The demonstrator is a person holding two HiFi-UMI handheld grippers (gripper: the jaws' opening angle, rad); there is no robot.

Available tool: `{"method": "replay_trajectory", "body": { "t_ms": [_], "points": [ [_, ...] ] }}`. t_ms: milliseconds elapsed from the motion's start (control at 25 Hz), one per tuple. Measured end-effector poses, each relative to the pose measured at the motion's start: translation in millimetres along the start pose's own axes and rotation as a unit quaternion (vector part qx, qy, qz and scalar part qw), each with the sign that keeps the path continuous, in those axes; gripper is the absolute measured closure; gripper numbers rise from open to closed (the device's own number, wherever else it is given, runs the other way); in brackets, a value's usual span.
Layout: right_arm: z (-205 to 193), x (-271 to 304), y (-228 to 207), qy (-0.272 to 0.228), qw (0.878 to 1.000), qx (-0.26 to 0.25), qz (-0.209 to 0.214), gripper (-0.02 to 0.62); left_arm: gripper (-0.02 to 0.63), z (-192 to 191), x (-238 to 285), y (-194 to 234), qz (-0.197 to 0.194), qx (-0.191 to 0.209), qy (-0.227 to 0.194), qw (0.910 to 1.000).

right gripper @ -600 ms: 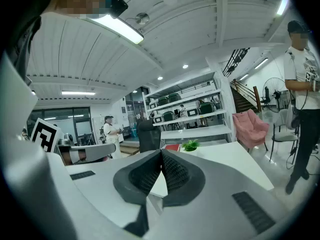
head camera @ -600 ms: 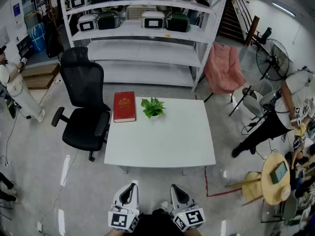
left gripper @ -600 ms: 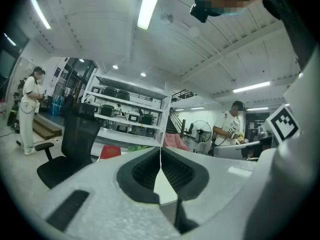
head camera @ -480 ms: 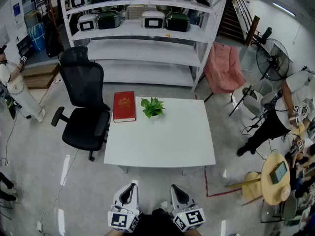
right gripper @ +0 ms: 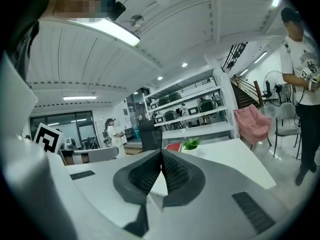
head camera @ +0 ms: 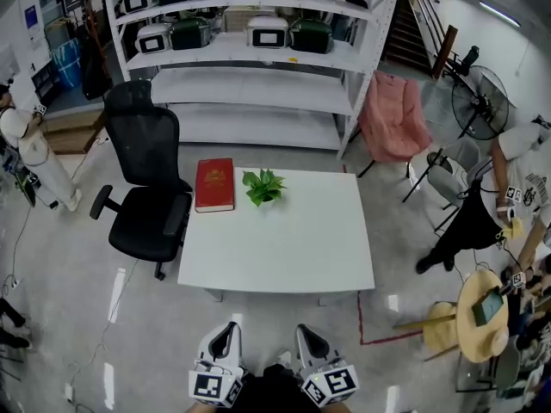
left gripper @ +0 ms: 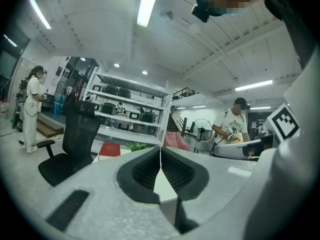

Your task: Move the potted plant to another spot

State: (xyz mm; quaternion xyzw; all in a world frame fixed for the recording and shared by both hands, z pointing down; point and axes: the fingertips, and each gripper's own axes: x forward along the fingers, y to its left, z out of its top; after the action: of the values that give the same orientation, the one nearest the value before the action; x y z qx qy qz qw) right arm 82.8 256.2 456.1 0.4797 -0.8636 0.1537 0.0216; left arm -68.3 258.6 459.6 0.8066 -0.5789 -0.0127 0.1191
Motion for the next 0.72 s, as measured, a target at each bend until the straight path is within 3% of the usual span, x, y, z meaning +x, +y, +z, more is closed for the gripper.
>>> {"method": "replay_trajectory", "body": {
  "t_ms": [440,720],
  "points": [
    [-1.2,-20.4,-46.6,-0.002,0.999,-0.007,0.032,0.583,0.586,-6.0,14.4,-40.4,0.036,0.007,-0.005,0.9993],
    [-11.0,-12.9,-69.4,0.017,0.999,-0.004,0.044,0.583,0.586,-18.1,18.4,-39.0,0.064,0.006,0.016,0.9978]
  ]
}}
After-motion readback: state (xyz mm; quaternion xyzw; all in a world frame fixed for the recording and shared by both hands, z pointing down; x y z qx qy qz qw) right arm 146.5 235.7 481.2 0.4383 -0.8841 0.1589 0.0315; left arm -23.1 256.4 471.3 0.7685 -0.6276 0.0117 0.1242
